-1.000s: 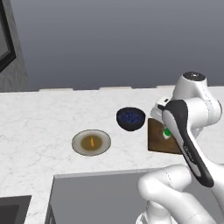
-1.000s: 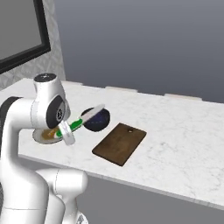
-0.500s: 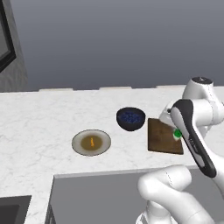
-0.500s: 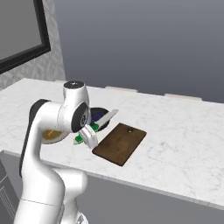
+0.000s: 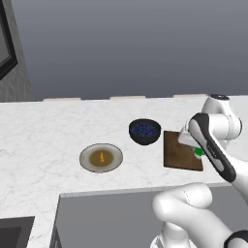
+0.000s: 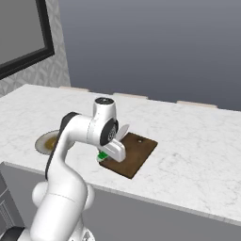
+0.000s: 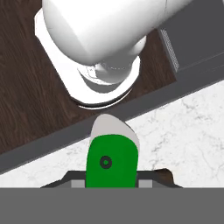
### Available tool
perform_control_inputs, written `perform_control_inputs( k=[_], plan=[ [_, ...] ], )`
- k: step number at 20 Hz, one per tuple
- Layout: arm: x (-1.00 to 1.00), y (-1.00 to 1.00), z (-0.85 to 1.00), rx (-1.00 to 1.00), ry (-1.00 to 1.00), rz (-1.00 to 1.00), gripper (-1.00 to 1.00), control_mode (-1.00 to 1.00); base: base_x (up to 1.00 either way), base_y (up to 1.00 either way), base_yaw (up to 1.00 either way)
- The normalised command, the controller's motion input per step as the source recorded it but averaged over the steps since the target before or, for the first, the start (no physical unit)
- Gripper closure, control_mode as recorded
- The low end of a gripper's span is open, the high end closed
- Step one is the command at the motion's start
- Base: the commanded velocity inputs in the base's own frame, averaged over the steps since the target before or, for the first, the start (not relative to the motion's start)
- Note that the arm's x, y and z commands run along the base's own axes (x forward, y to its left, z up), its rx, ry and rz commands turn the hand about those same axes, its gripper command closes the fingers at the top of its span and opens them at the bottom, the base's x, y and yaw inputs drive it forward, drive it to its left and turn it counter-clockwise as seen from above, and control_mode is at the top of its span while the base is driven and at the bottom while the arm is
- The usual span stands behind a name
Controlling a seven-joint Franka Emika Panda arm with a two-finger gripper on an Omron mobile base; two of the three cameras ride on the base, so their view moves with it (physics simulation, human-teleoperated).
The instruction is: Pick up the knife from the drawer and place it on the cutting board. Then place the meat from the plate to the cutting board.
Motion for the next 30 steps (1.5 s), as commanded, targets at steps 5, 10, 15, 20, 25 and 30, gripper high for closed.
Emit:
perform_control_inputs(
  k=[5, 10, 15, 20, 25, 30],
  plan=[
    [0.54, -0.28, -0.43, 0.00, 0.06, 0.03, 1.00, -1.00, 0.00, 0.00, 0.00],
    [0.31, -0.43, -0.44, 0.00, 0.03, 0.00, 1.00, -1.00, 0.00, 0.00, 0.00],
    [0.26, -0.23, -0.46, 0.00, 0.01, 0.00, 1.00, -1.00, 0.00, 0.00, 0.00],
    [0.29, -0.10, -0.49, 0.00, 0.00, 0.00, 1.00, -1.00, 0.00, 0.00, 0.00],
    [0.27, -0.05, -0.47, 0.00, 0.00, 0.00, 1.00, -1.00, 0.00, 0.00, 0.00],
    [0.17, -0.09, -0.38, 0.00, 0.00, 0.00, 1.00, -1.00, 0.00, 0.00, 0.00]
  ],
)
